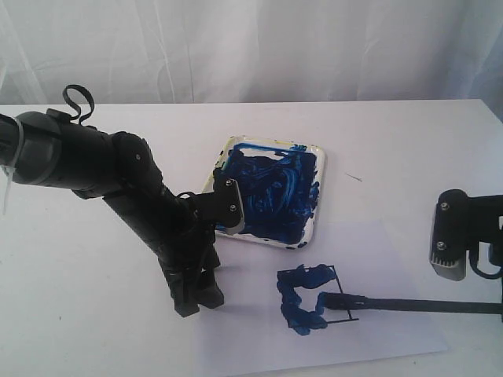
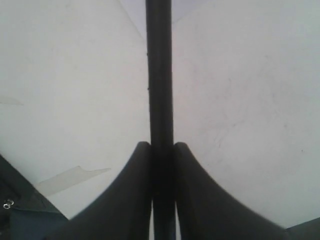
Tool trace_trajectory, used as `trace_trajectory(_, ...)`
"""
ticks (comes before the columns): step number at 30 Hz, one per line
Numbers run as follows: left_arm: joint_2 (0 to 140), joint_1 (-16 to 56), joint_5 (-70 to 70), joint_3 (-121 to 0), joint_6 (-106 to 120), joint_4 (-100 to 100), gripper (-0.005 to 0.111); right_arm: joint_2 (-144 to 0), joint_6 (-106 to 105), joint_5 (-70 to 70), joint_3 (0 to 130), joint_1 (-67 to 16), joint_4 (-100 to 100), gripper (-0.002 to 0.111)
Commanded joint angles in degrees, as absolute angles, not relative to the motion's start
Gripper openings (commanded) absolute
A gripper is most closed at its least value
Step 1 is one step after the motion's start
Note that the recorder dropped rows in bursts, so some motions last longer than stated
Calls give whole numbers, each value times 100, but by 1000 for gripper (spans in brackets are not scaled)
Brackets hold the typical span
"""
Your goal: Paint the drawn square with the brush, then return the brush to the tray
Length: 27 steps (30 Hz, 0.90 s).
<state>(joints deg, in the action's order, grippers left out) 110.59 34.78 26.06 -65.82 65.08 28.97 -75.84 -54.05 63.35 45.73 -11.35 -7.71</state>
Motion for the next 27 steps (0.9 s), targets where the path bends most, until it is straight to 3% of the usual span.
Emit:
trace_trajectory(1,11264,3497,2880,-6466,6421,2633,66,-7551,-5895,6382,4558,-1139,-405,0)
trace_trajectory(27,11264,3497,2902,-6466,6421,2633,66,-7551,-5648,6684,4558,-1139,-904,0)
